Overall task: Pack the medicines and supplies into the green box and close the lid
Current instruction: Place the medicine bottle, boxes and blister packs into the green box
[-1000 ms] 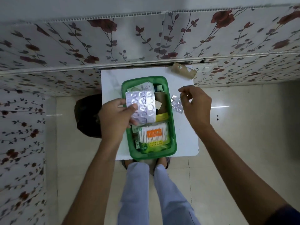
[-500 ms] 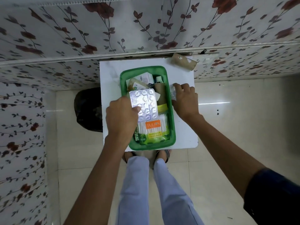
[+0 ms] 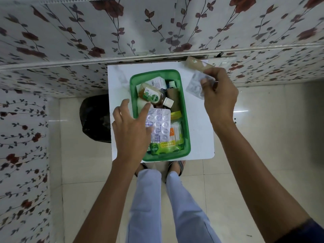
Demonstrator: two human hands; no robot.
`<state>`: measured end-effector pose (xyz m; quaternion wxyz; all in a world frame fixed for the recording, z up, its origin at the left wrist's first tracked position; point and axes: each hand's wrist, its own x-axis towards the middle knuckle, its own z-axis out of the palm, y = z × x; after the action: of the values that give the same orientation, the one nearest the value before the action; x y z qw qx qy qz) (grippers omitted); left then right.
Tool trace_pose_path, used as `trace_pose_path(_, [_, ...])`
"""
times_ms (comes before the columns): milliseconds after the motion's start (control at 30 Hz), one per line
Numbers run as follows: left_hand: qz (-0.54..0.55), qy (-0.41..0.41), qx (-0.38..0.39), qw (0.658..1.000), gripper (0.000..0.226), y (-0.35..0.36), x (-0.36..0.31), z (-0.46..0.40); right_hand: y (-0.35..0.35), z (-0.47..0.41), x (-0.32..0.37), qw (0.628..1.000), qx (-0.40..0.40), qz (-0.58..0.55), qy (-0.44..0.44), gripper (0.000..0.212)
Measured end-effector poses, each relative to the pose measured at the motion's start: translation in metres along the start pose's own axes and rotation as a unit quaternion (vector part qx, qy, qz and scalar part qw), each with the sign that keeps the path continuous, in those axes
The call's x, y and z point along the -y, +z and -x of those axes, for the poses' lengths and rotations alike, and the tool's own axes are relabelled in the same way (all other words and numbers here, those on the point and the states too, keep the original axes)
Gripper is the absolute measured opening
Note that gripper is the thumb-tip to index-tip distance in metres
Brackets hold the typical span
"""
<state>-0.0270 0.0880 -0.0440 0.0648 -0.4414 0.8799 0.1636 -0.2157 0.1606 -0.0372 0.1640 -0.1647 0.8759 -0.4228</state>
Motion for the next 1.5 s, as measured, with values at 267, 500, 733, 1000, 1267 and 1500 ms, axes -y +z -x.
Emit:
trace_pose_path(267, [0.022, -0.014, 0.029, 0.999, 0.079, 0.004, 0.000, -0.003, 0.038, -0.018, 0.018, 0.986, 0.085, 0.083, -0.117, 0.027])
trace_pose_path(500, [0.029, 0.006, 0.062, 0.998, 0.078, 0.001, 0.007, -0.018, 0.053, -0.088, -0.031, 0.927, 0.119, 0.340, -0.109, 0.044])
trace_pose_path(733, [0.003, -0.015, 0.072, 0.997, 0.073, -0.001, 0.009, -0.012, 0.049, -0.081, -0.027, 0.922, 0.095, 0.364, -0.086, 0.040])
trace_pose_path(1000, [0.267, -0.094, -0.062, 0.957, 0.042, -0.003, 0.017, -0.011, 0.051, 0.013, 0.045, 0.924, 0.245, 0.174, -0.235, 0.053])
trace_pose_path(1267, [0.410, -0.210, 0.016, 0.888, 0.036, -0.003, 0.023, -0.026, 0.076, 0.035, 0.039, 0.934, 0.233, 0.188, -0.195, 0.039])
trace_pose_path(1500, [0.425, -0.207, 0.036, 0.880, 0.037, -0.004, 0.015, -0.021, 0.098, 0.046, 0.046, 0.957, 0.171, 0.155, -0.174, 0.021])
